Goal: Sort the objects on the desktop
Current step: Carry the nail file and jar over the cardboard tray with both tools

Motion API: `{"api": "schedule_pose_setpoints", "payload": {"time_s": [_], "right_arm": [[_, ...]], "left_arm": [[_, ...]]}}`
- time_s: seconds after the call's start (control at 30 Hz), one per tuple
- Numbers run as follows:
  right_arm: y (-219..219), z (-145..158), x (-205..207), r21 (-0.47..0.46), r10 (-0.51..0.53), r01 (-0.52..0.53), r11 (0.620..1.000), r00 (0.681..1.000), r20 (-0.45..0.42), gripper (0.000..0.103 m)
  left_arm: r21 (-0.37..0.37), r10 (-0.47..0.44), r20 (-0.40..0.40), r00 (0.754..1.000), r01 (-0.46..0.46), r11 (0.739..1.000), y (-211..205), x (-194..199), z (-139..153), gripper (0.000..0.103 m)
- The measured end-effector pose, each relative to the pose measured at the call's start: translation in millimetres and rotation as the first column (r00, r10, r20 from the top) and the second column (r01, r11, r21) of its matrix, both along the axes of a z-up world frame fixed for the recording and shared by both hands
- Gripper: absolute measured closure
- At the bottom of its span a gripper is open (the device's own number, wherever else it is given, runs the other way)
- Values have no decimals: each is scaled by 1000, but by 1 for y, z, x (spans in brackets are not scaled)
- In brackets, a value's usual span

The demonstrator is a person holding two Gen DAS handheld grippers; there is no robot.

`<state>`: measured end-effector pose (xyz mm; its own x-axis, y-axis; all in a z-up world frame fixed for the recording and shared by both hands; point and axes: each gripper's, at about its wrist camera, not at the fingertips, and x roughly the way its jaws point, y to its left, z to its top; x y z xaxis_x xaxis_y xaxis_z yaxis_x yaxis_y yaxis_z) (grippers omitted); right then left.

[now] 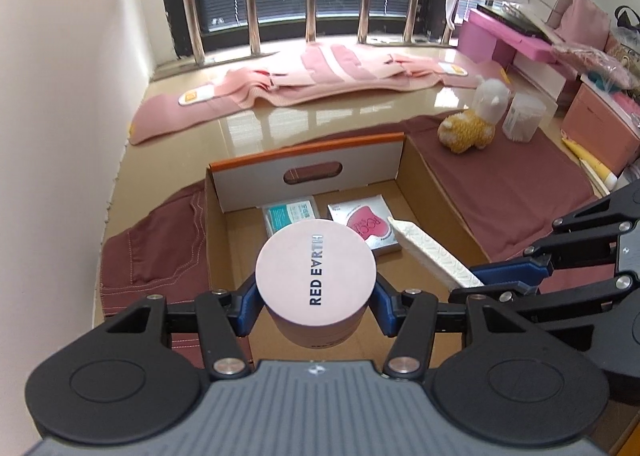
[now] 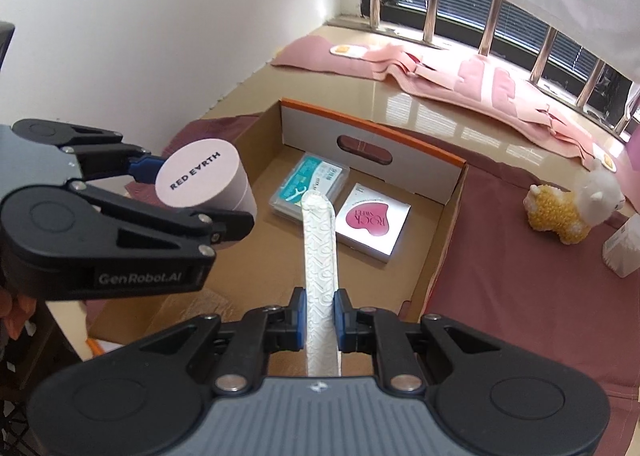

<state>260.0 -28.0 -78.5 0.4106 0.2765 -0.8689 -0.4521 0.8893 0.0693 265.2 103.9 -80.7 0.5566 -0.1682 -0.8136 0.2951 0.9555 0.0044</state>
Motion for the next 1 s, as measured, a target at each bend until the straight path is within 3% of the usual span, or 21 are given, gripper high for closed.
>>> {"api": "schedule_pose_setpoints", "payload": {"time_s": [0.43,1.0], "right_arm": [[10,-30,17,-29,-4,3,1000,999,-36,90],[15,-57,25,-62,58,-61,996,997,-46,90]], "left_arm": [[24,-48,-48,998,49,999,-2,26,-31,47],[62,-37,-69,997,41,997,-5,32,-55,47]]}}
